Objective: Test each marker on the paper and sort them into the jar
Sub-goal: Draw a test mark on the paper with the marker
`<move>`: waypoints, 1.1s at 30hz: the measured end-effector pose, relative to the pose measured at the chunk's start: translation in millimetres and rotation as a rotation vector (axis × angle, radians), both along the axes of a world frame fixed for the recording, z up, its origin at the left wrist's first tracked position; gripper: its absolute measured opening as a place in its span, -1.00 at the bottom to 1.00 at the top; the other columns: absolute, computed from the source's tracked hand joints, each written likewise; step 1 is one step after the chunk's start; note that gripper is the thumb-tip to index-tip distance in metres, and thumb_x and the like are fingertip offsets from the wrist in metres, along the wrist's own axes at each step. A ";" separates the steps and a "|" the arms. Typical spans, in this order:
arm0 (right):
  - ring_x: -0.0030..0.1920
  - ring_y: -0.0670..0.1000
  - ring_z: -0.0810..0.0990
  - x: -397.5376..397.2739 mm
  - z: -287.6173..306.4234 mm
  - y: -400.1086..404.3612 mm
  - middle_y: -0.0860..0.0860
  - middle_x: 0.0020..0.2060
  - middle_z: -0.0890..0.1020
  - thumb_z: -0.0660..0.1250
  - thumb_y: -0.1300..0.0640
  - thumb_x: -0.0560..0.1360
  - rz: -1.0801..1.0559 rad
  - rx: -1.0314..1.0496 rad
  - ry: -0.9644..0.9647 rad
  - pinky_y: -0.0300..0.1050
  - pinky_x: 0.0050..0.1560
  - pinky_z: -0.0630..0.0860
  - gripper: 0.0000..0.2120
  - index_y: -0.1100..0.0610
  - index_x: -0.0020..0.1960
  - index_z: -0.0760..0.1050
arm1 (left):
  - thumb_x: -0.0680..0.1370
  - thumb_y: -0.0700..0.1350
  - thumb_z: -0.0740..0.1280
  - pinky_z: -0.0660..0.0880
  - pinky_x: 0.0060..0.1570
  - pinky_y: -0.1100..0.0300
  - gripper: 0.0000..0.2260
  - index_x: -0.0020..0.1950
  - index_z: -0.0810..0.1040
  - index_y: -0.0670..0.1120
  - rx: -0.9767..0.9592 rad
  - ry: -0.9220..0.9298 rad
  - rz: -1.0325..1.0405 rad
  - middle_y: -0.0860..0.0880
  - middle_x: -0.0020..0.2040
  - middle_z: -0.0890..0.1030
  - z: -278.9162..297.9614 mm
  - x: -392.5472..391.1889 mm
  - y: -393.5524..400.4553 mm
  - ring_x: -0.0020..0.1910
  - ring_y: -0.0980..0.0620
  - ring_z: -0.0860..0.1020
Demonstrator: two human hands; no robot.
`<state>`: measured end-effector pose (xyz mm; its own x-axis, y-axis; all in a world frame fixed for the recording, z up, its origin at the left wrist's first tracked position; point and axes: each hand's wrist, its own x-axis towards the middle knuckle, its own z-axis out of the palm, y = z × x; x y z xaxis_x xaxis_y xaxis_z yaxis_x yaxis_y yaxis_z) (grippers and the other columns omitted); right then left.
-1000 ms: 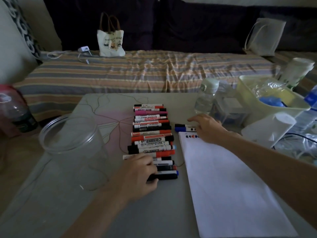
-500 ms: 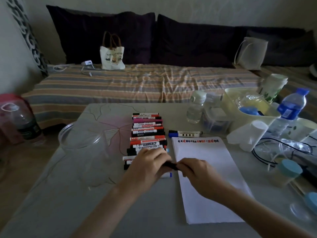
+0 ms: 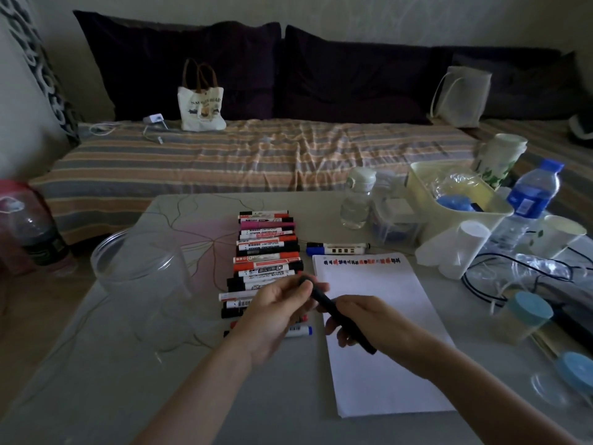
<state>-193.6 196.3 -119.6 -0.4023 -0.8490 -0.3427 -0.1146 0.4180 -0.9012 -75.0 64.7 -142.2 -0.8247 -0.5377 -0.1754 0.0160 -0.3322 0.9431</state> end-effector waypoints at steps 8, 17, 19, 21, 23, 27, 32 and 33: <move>-0.47 -0.10 0.41 6.8 -30.6 -8.6 -0.01 -0.45 0.55 0.26 0.08 0.60 -0.175 -0.075 0.331 -0.18 -0.36 0.39 -0.73 0.16 -0.18 0.63 | 0.59 -0.15 0.28 0.53 0.04 0.12 -0.83 -0.05 0.65 -0.15 0.281 0.010 0.217 -0.16 0.00 0.69 -11.1 -24.9 11.3 0.01 -0.05 0.65; -0.31 -0.16 0.64 -18.3 -43.4 -2.4 -0.09 -0.15 0.63 0.29 0.17 0.58 -0.186 -0.123 0.497 -0.30 -0.33 0.56 -0.70 -0.14 0.25 0.46 | 0.57 -0.03 0.33 0.54 0.02 0.27 -0.89 0.05 0.61 0.00 -0.687 -0.159 0.193 0.10 -0.07 0.66 -33.5 -27.2 -22.6 -0.06 0.20 0.61; -0.27 -0.12 0.66 -25.7 -44.0 -9.7 -0.05 -0.05 0.62 0.27 0.22 0.59 -0.191 -0.194 0.503 -0.28 -0.29 0.59 -0.68 -0.19 0.17 0.47 | 0.59 -0.06 0.31 0.48 -0.05 0.39 -0.87 0.12 0.58 0.01 -0.949 -0.167 0.164 0.14 -0.01 0.62 -42.8 -33.2 -25.0 -0.05 0.25 0.56; -0.15 -0.15 0.67 -36.7 -43.4 -14.2 -0.05 0.05 0.62 0.25 0.27 0.59 -0.194 -0.240 0.483 -0.29 -0.18 0.60 -0.68 -0.17 0.08 0.53 | 0.59 -0.14 0.30 0.47 0.01 0.35 -0.82 0.18 0.56 -0.03 -1.113 -0.179 0.140 0.10 0.06 0.60 -49.2 -39.8 -32.5 0.03 0.22 0.53; 0.01 -0.16 0.65 -47.3 -40.0 -16.8 -0.06 0.11 0.63 0.18 0.33 0.61 -0.243 -0.287 0.296 -0.26 -0.05 0.61 -0.62 -0.14 0.10 0.55 | 0.58 -0.18 0.31 0.44 0.08 0.29 -0.79 0.20 0.56 -0.05 -1.244 -0.194 0.085 0.07 0.10 0.59 -52.7 -45.7 -37.8 0.10 0.14 0.50; 0.12 -0.03 0.65 -72.6 -33.3 -15.0 0.03 0.10 0.68 0.11 0.42 0.57 -0.466 -0.564 -0.471 0.10 0.07 0.60 -0.54 0.01 0.26 0.54 | 0.55 -0.18 0.35 0.41 0.15 0.18 -0.77 0.20 0.60 -0.04 -1.470 -0.239 0.028 0.05 0.11 0.61 -56.9 -62.3 -47.2 0.13 0.06 0.50; -0.22 -0.03 0.52 -91.1 -47.8 -23.0 0.06 -0.26 0.56 0.37 0.06 0.45 -0.522 -0.466 -0.320 -0.11 -0.23 0.50 -0.74 0.13 0.10 0.62 | 0.54 -0.07 0.34 0.36 0.18 0.08 -0.81 0.15 0.61 0.01 -1.621 -0.305 0.019 0.09 0.06 0.62 -72.3 -78.6 -54.6 0.10 0.02 0.50; -0.28 -0.04 0.48 -92.7 -51.0 -25.5 0.05 -0.31 0.52 0.34 0.00 0.48 -0.536 -0.430 -0.259 -0.15 -0.29 0.45 -0.73 0.17 0.05 0.61 | 0.54 -0.05 0.34 0.36 0.16 0.07 -0.82 0.12 0.62 0.01 -1.644 -0.299 0.019 0.10 0.06 0.62 -75.5 -79.7 -55.5 0.09 0.02 0.49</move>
<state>-286.3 170.8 -170.6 -0.7512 -0.6393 -0.1641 0.2454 -0.0397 -0.9686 -154.7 9.1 -217.6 -0.8600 -0.3055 0.4088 -0.2245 0.9458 0.2347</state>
